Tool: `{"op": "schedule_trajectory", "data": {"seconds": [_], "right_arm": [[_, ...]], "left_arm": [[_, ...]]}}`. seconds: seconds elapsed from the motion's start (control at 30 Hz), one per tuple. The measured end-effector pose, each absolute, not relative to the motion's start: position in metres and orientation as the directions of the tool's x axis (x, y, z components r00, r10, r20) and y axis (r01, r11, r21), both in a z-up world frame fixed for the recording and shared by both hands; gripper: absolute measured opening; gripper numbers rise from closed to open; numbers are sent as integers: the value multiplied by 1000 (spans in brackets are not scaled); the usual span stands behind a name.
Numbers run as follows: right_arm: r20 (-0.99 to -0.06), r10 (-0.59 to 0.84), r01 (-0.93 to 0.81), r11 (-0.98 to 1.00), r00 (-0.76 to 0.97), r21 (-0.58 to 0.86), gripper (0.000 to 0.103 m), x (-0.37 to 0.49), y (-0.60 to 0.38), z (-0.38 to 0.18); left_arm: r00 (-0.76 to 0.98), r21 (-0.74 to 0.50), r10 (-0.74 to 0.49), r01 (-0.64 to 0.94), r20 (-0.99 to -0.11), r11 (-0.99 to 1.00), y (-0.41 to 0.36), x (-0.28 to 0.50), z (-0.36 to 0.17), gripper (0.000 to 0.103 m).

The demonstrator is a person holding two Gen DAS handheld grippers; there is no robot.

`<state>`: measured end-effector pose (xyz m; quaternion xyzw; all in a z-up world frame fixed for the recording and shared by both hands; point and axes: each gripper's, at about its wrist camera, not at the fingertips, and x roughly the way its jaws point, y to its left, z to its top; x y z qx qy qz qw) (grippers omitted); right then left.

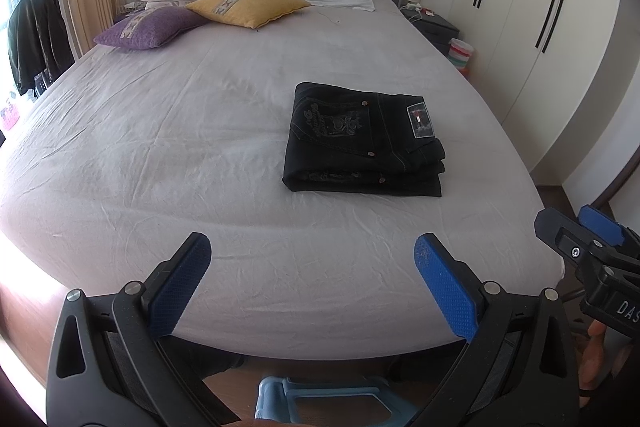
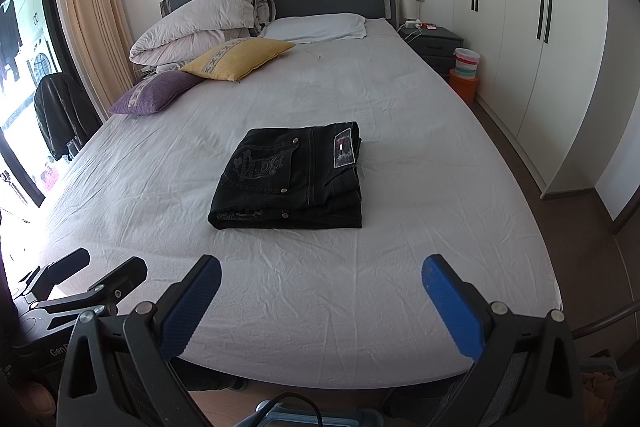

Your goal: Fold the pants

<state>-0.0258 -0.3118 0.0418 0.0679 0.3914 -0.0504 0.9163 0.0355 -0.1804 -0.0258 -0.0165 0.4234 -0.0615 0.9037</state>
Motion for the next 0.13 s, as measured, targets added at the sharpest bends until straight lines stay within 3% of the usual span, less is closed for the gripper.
{"op": "schedule_trajectory", "data": {"seconds": [0.13], "right_arm": [[-724, -39, 145, 986, 688, 85, 103, -26, -312, 42]], "left_arm": [[641, -81, -126, 100, -757, 992, -179, 35, -25, 103]]}}
